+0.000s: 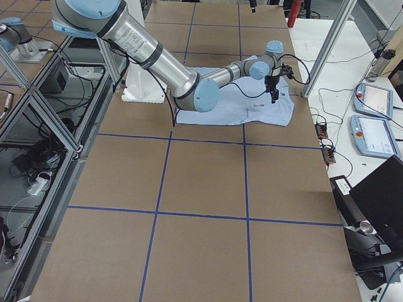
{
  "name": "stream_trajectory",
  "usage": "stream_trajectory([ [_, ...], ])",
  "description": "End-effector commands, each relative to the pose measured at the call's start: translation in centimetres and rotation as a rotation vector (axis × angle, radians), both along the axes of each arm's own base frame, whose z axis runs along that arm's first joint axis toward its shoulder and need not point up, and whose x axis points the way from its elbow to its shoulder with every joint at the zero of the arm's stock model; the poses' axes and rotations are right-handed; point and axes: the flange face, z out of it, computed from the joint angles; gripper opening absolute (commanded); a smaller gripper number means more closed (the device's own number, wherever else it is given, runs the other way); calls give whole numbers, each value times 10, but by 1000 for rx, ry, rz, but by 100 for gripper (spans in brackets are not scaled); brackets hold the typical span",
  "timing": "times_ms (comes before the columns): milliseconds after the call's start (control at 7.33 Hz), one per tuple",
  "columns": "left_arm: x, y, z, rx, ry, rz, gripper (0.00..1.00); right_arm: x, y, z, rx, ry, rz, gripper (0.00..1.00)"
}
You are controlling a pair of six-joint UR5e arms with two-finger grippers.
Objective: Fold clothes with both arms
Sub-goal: 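Fold the sleeve with the right gripper inward over the shirt body, then reach the left gripper to the other sleeve and fold it inward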
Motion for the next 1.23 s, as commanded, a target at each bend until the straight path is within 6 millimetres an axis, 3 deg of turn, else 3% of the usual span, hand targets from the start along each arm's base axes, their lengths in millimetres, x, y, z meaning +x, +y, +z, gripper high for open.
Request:
stream_trajectory([
  [0,116,6,-32,-71,33,-104,100,73,28,33,-131,-52,-3,100],
  [136,155,0,-31,-77,45,-148,100,101,31,49,-164,-50,64,100],
  [273,190,-7,-11,-88,75,-175,100,109,51,55,-182,-64,88,100],
  [409,215,-13,7,-99,92,-215,100,117,57,51,-172,-76,91,100],
  [546,242,-11,13,-81,55,-233,100,120,65,57,-172,-76,90,100],
  [819,260,-8,19,-80,38,-227,98,117,67,56,-181,-81,105,100],
  [1092,260,-9,29,-84,29,-227,85,111,69,53,-190,-84,109,100],
])
